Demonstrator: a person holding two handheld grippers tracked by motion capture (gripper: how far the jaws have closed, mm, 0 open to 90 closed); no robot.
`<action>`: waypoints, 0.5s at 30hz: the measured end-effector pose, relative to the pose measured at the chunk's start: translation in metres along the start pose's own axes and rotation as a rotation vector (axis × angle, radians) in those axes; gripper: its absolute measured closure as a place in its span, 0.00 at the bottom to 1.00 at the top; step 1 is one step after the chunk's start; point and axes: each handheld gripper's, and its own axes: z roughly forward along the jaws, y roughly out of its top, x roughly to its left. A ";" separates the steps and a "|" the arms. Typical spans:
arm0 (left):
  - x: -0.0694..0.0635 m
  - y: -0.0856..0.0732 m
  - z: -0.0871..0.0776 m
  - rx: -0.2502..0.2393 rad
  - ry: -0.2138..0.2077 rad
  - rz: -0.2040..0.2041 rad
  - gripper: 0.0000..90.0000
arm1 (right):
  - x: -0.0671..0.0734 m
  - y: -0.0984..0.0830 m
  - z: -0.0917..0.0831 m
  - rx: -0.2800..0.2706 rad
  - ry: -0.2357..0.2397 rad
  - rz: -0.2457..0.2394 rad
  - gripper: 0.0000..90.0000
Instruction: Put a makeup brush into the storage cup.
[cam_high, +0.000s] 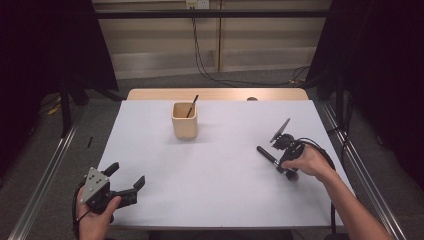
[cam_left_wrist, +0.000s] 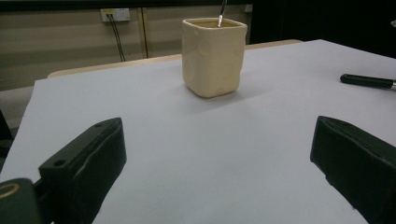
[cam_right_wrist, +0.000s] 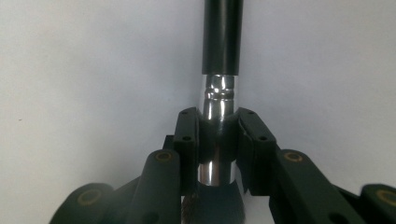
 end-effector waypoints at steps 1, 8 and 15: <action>0.000 0.000 0.000 0.001 0.002 0.000 0.04 | -0.001 -0.001 0.000 -0.007 0.006 -0.004 0.80; 0.002 0.000 -0.001 -0.006 0.001 -0.014 0.04 | -0.003 -0.006 -0.002 -0.039 0.037 -0.001 0.80; 0.002 0.000 -0.002 -0.008 0.007 -0.019 0.04 | -0.009 -0.013 -0.020 -0.140 0.055 0.039 0.80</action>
